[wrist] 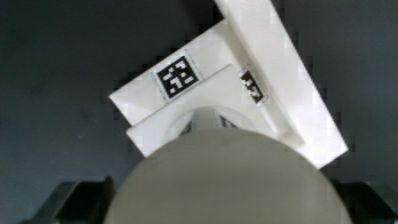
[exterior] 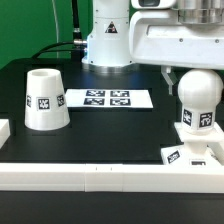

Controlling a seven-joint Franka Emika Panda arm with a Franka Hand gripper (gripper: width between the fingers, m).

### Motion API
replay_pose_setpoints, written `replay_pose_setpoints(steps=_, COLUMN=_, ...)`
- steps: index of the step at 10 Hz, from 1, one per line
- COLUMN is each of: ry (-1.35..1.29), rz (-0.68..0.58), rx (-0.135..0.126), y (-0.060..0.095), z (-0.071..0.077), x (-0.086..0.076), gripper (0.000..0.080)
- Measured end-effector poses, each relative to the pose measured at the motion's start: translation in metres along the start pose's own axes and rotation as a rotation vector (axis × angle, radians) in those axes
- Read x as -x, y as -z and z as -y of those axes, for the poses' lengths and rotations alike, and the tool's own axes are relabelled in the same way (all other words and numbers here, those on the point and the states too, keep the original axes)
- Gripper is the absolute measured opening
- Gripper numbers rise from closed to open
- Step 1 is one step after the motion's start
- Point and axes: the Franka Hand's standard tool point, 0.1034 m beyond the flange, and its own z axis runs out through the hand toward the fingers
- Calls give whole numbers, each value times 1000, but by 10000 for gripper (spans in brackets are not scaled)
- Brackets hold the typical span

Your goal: Assemble lamp

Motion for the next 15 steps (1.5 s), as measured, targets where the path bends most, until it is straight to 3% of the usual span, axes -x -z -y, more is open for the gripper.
replay_pose_setpoints(steps=4, ry=-438, rz=21, rx=-34, y=0, z=3, x=2, gripper=577)
replay_pose_setpoints(steps=9, ry=-652, rz=48, rx=-50, y=0, z=4, x=3, gripper=577)
replay_pose_setpoints(steps=10, ry=-647, rz=49, rx=-50, y=-1, z=4, x=3, gripper=577)
replay_pose_setpoints(steps=11, ry=-619, rz=49, rx=-50, y=-1, z=5, x=3, gripper=668)
replay_pose_setpoints(steps=12, ry=-583, rz=48, rx=-51, y=-1, z=5, x=3, gripper=690)
replay_pose_setpoints(steps=15, ry=-231, rz=34, rx=-51, y=1, z=10, x=9, gripper=698)
